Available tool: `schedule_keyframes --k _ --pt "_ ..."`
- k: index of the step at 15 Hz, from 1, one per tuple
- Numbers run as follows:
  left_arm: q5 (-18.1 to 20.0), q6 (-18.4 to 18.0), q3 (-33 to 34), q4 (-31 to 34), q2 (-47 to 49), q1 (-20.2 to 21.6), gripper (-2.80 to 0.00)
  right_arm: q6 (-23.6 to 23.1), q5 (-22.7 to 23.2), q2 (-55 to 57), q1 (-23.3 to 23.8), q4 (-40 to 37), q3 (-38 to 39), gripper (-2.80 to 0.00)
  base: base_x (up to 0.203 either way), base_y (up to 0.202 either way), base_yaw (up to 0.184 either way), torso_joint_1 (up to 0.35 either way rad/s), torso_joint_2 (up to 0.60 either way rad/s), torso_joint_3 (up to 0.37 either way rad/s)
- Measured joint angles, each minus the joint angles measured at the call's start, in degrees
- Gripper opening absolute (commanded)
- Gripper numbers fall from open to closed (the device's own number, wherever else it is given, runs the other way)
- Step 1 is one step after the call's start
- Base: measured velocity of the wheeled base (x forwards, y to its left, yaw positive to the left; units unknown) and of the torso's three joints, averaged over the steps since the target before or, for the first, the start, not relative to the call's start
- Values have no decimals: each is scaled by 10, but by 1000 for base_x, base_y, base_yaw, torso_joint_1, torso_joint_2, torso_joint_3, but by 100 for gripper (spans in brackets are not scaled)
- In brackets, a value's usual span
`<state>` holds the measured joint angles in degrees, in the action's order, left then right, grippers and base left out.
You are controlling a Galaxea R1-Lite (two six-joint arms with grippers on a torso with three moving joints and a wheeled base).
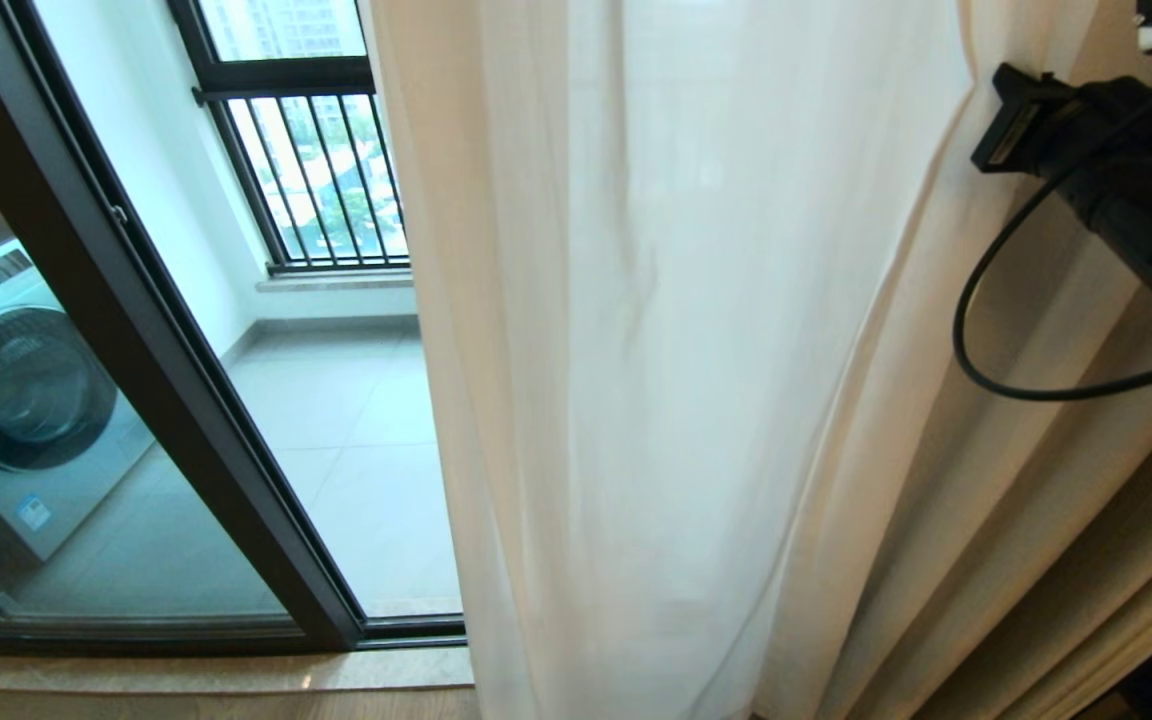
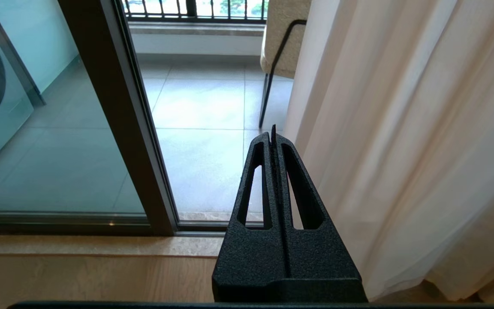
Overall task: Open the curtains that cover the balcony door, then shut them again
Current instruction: Pull the inner curtains open on both sides
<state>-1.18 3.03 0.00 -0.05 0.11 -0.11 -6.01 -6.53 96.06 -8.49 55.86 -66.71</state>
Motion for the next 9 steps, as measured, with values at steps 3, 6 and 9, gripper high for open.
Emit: schedule_keyframes --k 3,6,9 --pt "0 0 0 0 0 0 -280 0 1 -10 38 -19 -10 -280 0 0 0 0 0 0" --pt "1 0 0 0 0 0 -280 2 4 -21 81 -38 -12 -280 0 0 0 0 0 0" --pt "0 0 0 0 0 0 -280 3 5 -26 126 -50 -14 -280 0 0 0 0 0 0"
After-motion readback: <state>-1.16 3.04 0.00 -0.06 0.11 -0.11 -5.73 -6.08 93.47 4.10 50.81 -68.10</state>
